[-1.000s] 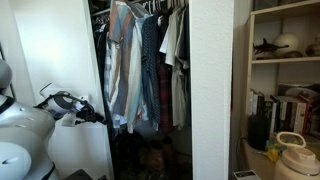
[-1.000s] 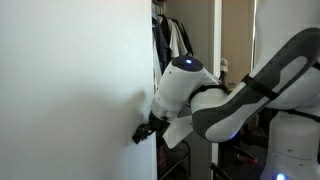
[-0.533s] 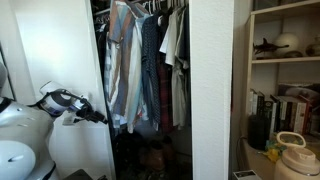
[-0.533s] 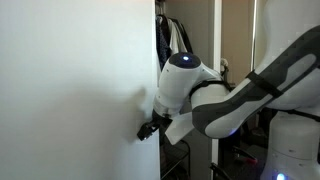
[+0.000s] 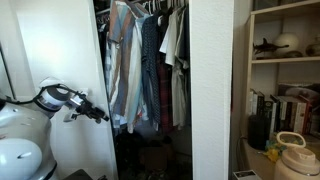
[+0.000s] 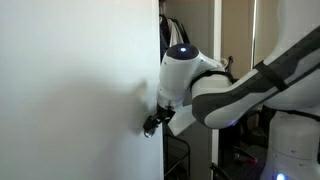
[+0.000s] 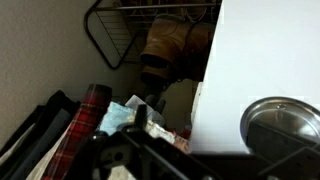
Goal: Slide the closet door to the right
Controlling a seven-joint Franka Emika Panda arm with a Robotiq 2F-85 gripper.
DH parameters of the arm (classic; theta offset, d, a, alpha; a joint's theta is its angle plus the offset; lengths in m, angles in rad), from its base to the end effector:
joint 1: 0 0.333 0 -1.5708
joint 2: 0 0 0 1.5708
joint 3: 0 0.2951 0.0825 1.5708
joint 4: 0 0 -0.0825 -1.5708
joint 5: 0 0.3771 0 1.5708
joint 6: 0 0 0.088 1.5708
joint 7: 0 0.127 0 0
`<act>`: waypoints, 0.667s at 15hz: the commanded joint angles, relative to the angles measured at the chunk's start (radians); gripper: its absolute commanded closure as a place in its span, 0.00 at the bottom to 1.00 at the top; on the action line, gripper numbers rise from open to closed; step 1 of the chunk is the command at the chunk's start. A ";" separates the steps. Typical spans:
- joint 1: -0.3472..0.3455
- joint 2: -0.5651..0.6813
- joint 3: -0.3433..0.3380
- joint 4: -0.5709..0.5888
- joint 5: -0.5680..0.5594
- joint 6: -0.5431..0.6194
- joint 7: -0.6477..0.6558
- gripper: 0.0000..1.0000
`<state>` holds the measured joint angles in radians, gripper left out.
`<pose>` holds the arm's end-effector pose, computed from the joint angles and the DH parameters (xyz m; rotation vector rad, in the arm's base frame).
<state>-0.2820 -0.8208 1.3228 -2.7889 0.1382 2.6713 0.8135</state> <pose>0.2749 0.2855 0.2864 2.6676 0.0799 0.9265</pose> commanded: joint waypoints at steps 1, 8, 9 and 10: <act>0.006 -0.071 -0.076 0.001 -0.045 -0.078 0.050 0.00; 0.045 -0.085 -0.161 0.003 -0.117 -0.212 0.099 0.00; 0.050 -0.086 -0.177 0.002 -0.127 -0.230 0.100 0.00; 0.054 -0.088 -0.193 0.002 -0.140 -0.248 0.104 0.00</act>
<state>-0.2257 -0.8480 1.1994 -2.7868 0.0620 2.4584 0.8801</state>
